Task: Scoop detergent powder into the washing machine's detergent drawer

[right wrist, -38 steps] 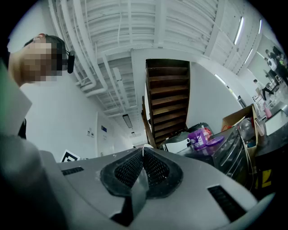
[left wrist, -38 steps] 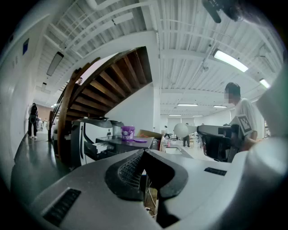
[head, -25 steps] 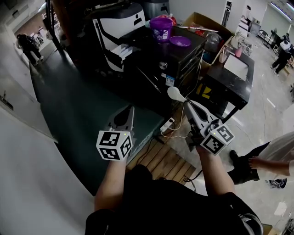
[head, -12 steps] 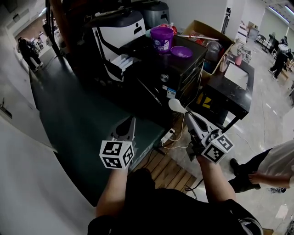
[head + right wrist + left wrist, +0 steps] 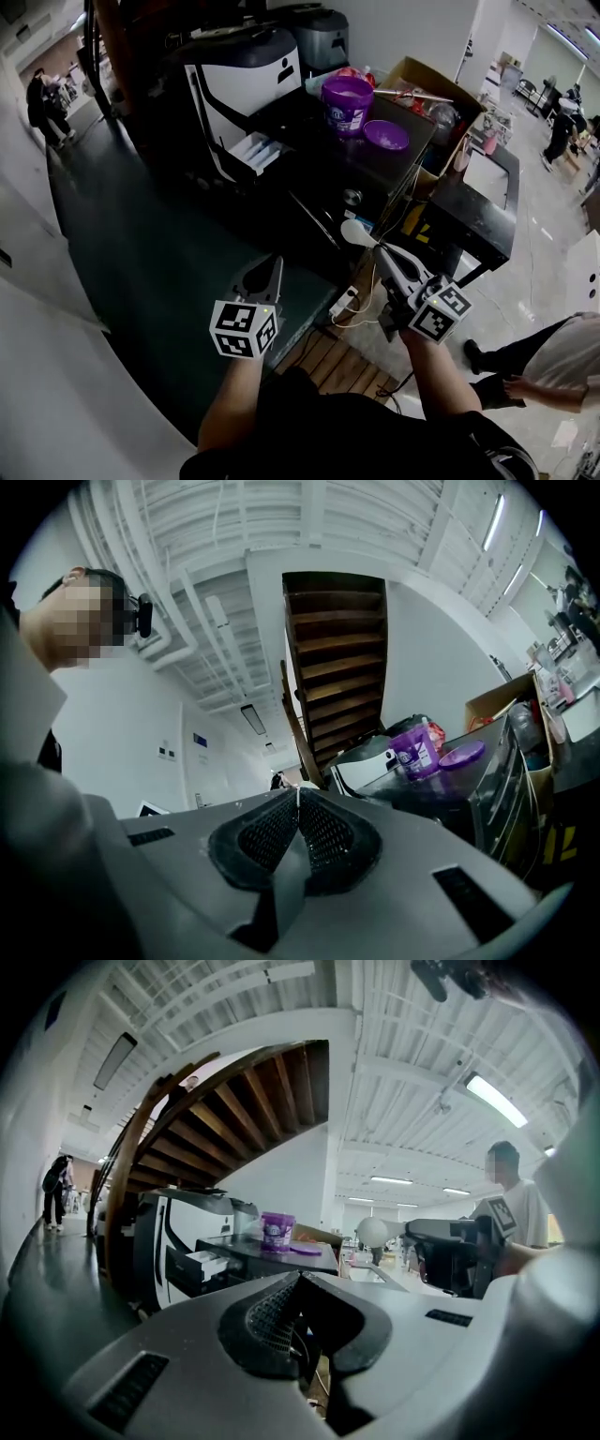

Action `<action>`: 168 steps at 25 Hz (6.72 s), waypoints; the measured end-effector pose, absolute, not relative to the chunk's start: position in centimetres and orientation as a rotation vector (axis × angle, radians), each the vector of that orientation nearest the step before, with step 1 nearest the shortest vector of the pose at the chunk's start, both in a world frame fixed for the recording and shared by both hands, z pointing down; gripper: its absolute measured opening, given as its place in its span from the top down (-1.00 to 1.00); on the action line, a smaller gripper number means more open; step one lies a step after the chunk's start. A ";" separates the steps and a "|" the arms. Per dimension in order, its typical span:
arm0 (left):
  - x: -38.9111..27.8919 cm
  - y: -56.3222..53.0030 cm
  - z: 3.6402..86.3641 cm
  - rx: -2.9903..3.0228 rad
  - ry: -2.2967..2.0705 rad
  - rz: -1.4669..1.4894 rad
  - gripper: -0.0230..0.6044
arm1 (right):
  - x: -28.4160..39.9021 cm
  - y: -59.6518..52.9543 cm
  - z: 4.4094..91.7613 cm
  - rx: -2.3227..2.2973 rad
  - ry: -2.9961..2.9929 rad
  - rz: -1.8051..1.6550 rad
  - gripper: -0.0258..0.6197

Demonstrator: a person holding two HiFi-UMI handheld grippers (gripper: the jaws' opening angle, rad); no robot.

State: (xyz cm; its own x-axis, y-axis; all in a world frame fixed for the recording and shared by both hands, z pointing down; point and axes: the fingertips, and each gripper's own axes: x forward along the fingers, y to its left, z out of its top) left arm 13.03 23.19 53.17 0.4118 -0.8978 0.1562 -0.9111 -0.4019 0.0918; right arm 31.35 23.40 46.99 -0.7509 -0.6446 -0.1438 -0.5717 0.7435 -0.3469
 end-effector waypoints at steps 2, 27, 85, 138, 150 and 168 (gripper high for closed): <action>11.3 21.7 52.2 2.493 -1.601 0.122 0.90 | 29.4 21.7 46.1 -0.964 2.697 -0.439 0.86; 3.3 11.3 46.1 2.494 -1.592 0.137 0.90 | 21.7 10.3 40.2 -0.948 2.670 -0.435 0.86; 1.2 -25.6 34.2 2.710 -1.188 0.215 0.90 | 24.9 -22.7 33.0 -1.638 2.500 -0.478 0.86; 2.9 -28.8 37.7 2.606 -1.211 0.265 0.90 | 28.6 -34.2 44.8 -1.878 3.493 -0.322 0.86; 1.9 -28.1 38.0 2.589 -1.222 0.241 0.90 | 27.2 -33.2 45.3 -1.798 3.550 -0.447 0.86; -0.3 -26.7 38.2 2.571 -1.237 0.209 0.90 | 26.6 -32.2 45.3 -1.720 3.357 -0.868 0.86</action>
